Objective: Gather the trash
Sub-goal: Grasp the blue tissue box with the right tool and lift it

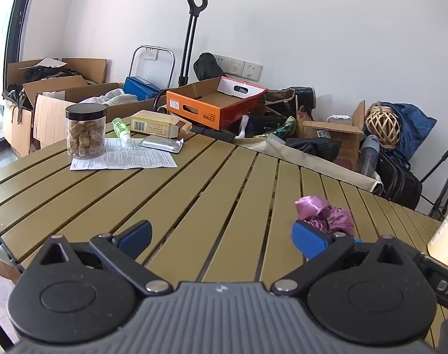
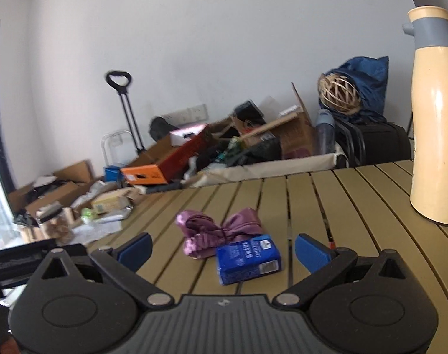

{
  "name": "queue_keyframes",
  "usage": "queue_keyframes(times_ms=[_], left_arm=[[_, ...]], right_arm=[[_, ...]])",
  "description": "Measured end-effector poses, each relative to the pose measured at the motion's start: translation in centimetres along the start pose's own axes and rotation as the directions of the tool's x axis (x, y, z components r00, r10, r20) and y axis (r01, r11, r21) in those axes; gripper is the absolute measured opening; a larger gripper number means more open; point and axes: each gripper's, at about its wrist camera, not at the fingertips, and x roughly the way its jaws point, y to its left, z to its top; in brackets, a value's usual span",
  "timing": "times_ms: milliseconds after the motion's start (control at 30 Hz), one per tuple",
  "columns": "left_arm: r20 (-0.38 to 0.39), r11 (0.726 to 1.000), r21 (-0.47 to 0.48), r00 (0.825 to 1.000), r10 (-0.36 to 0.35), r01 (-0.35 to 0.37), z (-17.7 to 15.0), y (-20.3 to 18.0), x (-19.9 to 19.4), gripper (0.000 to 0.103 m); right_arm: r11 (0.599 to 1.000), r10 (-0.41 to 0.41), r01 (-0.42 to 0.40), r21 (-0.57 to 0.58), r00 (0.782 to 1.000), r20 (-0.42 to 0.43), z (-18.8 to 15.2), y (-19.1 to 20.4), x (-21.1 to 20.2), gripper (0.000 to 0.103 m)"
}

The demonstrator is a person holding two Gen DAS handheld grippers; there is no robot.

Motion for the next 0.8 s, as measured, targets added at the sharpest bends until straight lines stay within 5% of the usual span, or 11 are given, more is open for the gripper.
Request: queue_keyframes(times_ms=[100,467,800], left_arm=[[-0.007,1.000,0.010,1.000,0.012,-0.012,0.4,-0.1,1.6,0.103],[-0.058,1.000,0.014,0.998,0.021,-0.020,-0.2,0.2,5.0,0.103],[-0.082,0.999,0.035,0.997,0.015,-0.012,-1.0,-0.1,5.4,0.103]], right_arm=[[0.995,-0.081,0.077,-0.058,0.994,-0.069,0.2,0.7,3.0,0.103],[0.984,-0.124,0.091,-0.152,0.967,-0.224,-0.2,1.5,10.1,0.102],[0.986,-0.114,0.080,-0.144,0.964,-0.241,-1.2,1.1,11.0,0.076]])
